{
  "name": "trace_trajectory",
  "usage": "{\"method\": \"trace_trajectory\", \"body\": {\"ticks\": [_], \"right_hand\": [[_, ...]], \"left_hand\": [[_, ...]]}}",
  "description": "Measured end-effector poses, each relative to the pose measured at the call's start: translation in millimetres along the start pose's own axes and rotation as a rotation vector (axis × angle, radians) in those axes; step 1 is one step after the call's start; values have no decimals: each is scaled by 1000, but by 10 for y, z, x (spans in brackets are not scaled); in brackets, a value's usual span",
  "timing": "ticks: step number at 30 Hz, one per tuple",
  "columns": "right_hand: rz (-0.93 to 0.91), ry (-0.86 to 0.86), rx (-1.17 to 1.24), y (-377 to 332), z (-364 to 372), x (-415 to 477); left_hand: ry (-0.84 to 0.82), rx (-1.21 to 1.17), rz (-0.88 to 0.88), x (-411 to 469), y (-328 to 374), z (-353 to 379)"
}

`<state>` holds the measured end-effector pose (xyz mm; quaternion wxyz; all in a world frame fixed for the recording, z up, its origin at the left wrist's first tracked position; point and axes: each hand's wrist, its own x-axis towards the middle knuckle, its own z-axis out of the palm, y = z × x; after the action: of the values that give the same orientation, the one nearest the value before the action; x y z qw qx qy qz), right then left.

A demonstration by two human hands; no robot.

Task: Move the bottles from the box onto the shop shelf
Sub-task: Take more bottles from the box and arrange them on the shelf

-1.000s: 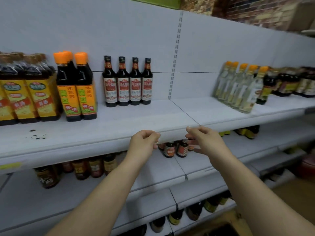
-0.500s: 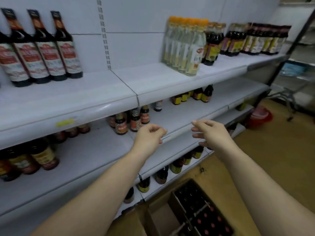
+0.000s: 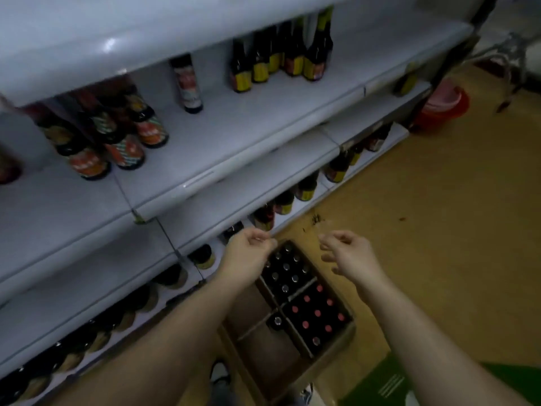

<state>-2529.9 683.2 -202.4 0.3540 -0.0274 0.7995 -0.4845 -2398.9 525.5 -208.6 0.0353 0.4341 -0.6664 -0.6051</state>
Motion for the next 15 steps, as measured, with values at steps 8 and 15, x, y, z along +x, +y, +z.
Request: {"method": "trace_trajectory", "body": {"ticks": [8,15], "right_hand": [[305,107,-2,1817,179,886],[480,123,-91,3601,469,1504]], "left_hand": [[-117,118,-132,967,-1469,898],[-222,279,-232,1688,-3108,1529]]}}
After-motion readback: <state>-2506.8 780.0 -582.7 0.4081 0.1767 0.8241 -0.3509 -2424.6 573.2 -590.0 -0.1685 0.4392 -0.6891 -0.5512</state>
